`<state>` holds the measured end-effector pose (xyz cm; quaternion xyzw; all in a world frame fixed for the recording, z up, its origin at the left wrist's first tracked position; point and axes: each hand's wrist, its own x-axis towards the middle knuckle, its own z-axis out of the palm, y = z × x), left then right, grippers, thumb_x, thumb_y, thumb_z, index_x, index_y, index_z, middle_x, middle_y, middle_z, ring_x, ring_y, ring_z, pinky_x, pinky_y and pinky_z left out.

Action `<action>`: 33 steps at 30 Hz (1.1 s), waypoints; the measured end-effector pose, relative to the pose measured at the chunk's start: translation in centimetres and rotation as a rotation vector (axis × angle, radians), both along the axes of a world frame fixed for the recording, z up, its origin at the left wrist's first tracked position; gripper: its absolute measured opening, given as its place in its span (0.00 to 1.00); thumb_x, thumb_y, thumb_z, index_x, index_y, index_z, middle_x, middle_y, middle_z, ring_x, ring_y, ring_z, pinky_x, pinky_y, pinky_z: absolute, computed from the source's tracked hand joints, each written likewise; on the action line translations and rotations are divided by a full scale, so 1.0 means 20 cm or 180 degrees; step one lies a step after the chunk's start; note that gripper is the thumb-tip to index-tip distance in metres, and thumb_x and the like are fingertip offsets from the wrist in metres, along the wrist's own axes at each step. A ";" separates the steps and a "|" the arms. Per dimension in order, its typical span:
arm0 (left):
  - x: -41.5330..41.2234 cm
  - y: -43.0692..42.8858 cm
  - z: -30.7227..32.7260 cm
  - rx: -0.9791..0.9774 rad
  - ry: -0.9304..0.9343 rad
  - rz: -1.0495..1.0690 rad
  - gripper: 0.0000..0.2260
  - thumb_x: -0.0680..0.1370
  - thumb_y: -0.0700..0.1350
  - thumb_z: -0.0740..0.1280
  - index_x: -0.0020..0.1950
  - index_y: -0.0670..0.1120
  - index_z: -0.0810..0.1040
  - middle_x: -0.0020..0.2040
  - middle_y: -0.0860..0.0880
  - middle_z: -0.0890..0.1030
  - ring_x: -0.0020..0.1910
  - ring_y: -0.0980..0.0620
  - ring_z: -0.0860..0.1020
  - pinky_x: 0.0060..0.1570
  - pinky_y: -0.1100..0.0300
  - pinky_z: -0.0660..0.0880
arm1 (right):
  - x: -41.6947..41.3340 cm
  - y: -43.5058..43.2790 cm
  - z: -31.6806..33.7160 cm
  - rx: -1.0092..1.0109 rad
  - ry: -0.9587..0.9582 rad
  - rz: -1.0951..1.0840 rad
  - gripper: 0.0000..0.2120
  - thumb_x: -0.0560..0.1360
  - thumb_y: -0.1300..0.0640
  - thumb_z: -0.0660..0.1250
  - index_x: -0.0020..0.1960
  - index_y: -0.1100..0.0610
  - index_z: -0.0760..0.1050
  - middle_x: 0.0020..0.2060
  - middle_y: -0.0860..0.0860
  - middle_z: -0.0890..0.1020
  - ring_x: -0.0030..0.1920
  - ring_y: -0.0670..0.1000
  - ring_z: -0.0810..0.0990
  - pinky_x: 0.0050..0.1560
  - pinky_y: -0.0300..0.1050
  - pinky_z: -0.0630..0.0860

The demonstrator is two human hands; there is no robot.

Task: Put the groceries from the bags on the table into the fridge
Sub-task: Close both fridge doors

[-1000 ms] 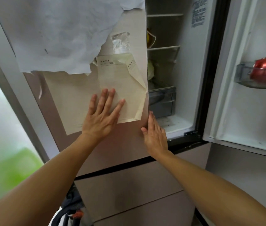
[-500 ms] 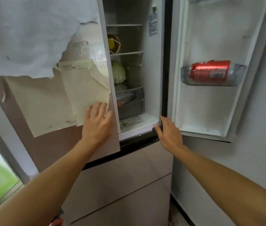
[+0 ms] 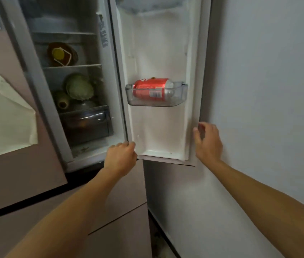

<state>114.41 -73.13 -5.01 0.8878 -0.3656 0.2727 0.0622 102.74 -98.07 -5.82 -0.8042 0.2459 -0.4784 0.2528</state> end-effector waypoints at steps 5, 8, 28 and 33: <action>-0.12 -0.15 -0.08 0.0129 0.0197 0.0030 0.08 0.80 0.46 0.57 0.49 0.46 0.74 0.44 0.47 0.79 0.41 0.46 0.78 0.39 0.55 0.71 | 0.10 -0.18 0.10 0.1106 0.0188 0.0541 0.25 0.82 0.41 0.52 0.66 0.59 0.71 0.57 0.56 0.79 0.58 0.59 0.76 0.53 0.47 0.70; -0.13 -0.13 -0.07 0.0173 0.0224 0.0144 0.08 0.79 0.47 0.57 0.49 0.46 0.74 0.45 0.47 0.79 0.41 0.46 0.78 0.39 0.54 0.73 | 0.12 -0.18 0.12 0.1483 0.0210 0.0790 0.27 0.82 0.40 0.50 0.69 0.59 0.69 0.62 0.58 0.77 0.62 0.60 0.74 0.57 0.46 0.68; -0.22 0.55 0.17 0.0214 0.0019 0.0345 0.07 0.80 0.47 0.58 0.50 0.46 0.73 0.45 0.49 0.79 0.43 0.45 0.78 0.39 0.54 0.74 | -0.15 0.54 0.05 0.1221 -0.0306 0.0861 0.40 0.67 0.34 0.72 0.71 0.48 0.59 0.65 0.49 0.73 0.64 0.52 0.73 0.63 0.54 0.74; -0.19 0.78 0.21 -0.0064 -0.0064 0.0367 0.06 0.80 0.48 0.58 0.49 0.46 0.72 0.43 0.48 0.77 0.39 0.47 0.76 0.35 0.56 0.66 | -0.11 0.82 0.05 0.0765 0.0182 0.1090 0.47 0.65 0.31 0.71 0.75 0.50 0.57 0.69 0.49 0.69 0.67 0.51 0.70 0.65 0.57 0.73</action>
